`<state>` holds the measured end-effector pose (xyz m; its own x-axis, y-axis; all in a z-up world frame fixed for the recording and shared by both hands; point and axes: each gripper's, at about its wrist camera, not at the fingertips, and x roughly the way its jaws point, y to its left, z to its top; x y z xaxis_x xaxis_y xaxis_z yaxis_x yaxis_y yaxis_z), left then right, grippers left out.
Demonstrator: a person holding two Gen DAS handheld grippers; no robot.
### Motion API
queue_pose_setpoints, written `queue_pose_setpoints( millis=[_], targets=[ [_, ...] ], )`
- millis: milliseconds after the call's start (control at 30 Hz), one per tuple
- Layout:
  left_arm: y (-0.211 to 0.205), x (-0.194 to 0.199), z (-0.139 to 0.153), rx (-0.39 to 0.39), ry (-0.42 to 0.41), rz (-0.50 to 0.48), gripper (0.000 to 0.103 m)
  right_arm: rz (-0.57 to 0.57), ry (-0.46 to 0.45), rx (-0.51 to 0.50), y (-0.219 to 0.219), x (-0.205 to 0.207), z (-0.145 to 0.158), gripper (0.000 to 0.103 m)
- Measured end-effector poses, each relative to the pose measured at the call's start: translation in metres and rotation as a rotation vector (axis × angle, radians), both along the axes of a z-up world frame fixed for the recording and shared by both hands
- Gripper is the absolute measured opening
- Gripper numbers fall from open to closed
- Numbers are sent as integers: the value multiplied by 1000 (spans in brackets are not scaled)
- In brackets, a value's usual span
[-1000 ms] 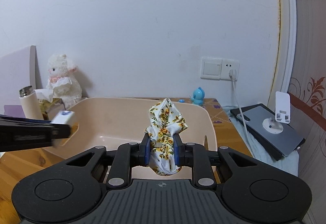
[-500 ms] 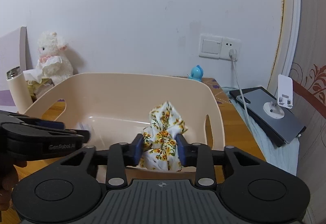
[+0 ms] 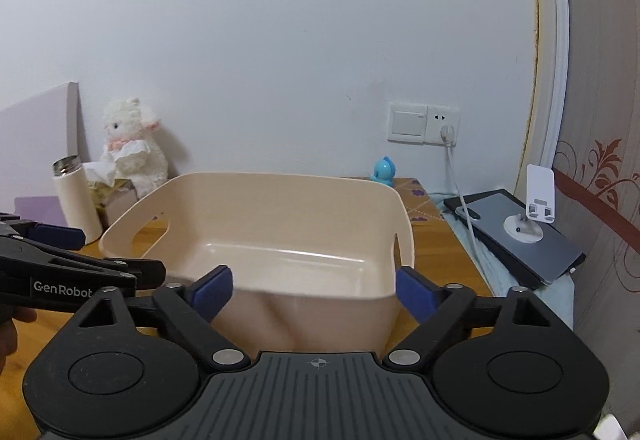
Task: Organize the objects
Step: 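Withdraw both tools from the basket back toward the remaining items, then grasp the green-leaf bag with the right tool while the left tool grasps the blue-and-white box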
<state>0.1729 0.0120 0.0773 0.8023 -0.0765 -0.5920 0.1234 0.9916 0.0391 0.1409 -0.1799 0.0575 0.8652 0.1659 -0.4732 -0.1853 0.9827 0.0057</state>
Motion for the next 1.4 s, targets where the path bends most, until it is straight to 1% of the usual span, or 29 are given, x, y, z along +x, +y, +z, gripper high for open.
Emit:
queue_pose_setpoints(
  millis=[100, 200, 467, 600, 733, 900, 1067, 1167, 1233, 1267, 1367, 1400],
  targets=[
    [8, -15, -5, 10, 9, 2, 95, 10, 9, -20, 5, -16, -4, 95],
    [17, -27, -14, 8, 43, -3, 95, 21, 35, -31, 9, -31, -13, 96],
    [32, -47, -47, 81, 109, 4, 95, 56, 123, -44, 22, -58, -47, 96],
    [37, -53, -59, 99, 125, 8, 95, 79, 170, -47, 30, -66, -61, 96],
    [41, -58, -68, 96, 145, 2, 95, 116, 221, -28, 34, -70, -71, 96],
    [43, -59, -80, 96, 171, 3, 95, 139, 268, -36, 44, -67, -84, 95],
    [41, -56, -86, 71, 180, -11, 95, 151, 315, -14, 48, -57, -97, 86],
    [39, -51, -88, 43, 179, -11, 95, 149, 335, 0, 47, -52, -104, 75],
    [37, -46, -91, 21, 186, -13, 95, 138, 321, -18, 47, -52, -106, 67],
    [35, -43, -92, 10, 189, -16, 95, 136, 315, -28, 47, -52, -106, 66],
    [29, -36, -97, -14, 203, -32, 95, 131, 311, -37, 43, -51, -106, 58],
    [26, -34, -99, -19, 209, -38, 95, 128, 308, -38, 41, -51, -106, 54]
  ],
)
